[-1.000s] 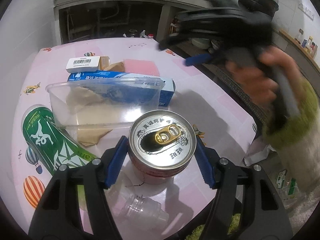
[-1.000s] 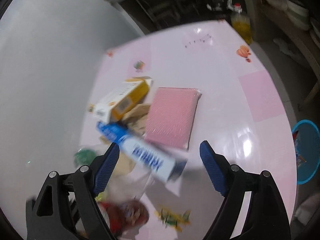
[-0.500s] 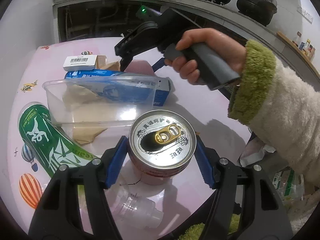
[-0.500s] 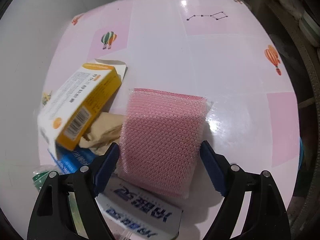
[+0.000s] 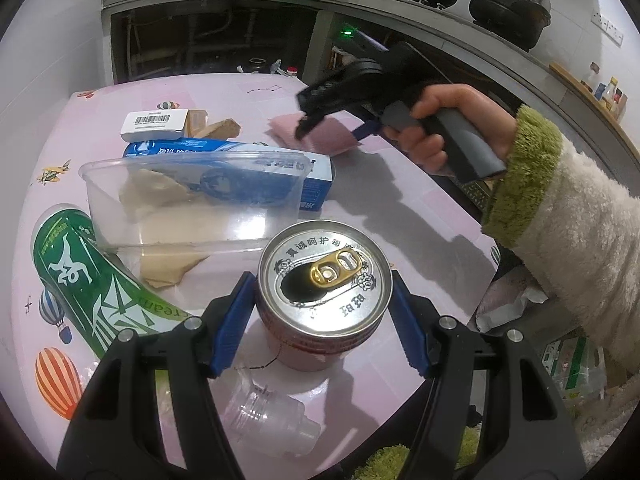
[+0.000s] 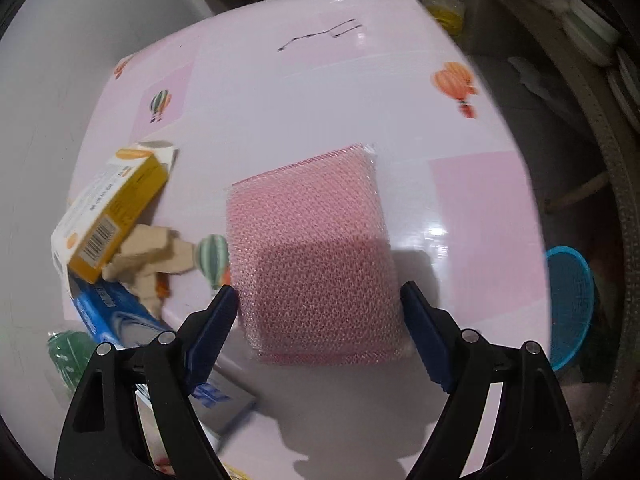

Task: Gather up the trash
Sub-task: 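Grasp the pink mesh sponge with the right gripper while the left gripper holds the can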

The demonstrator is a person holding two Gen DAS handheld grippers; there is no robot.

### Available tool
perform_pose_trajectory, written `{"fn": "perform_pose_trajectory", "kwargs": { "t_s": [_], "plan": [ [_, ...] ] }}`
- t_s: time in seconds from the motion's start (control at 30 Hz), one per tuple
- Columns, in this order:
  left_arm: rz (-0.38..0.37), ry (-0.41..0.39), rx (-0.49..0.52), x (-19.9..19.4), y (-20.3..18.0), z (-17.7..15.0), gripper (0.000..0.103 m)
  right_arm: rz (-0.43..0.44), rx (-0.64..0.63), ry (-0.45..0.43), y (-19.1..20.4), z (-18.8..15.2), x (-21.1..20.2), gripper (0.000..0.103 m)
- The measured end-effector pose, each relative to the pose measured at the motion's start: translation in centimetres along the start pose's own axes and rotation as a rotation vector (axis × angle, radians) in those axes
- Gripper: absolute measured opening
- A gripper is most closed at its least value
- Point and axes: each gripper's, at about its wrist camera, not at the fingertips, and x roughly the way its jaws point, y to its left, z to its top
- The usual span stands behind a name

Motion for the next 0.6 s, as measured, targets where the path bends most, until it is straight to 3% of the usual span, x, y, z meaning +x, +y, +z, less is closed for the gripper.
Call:
{"fn": "perform_pose_trajectory", "kwargs": {
  "t_s": [0.17, 0.33, 0.47, 0.6],
  "plan": [
    [0.007, 0.002, 0.006, 0.1, -0.2, 0.1, 0.063, -0.001, -0.083, -0.037, 0.2, -0.1, -1.0, 0.08],
    [0.017, 0.004, 0.008, 0.2, -0.4, 0.1, 0.063, -0.06, -0.175, -0.072, 1.3, 0.6, -1.0, 0.084],
    [0.021, 0.008, 0.008, 0.2, -0.5, 0.1, 0.063, -0.045, -0.201, -0.088, 1.7, 0.7, -1.1, 0.087],
    [0.022, 0.009, 0.008, 0.2, -0.5, 0.1, 0.063, -0.099, -0.261, -0.091, 2.6, 0.5, -0.5, 0.087]
  ]
}}
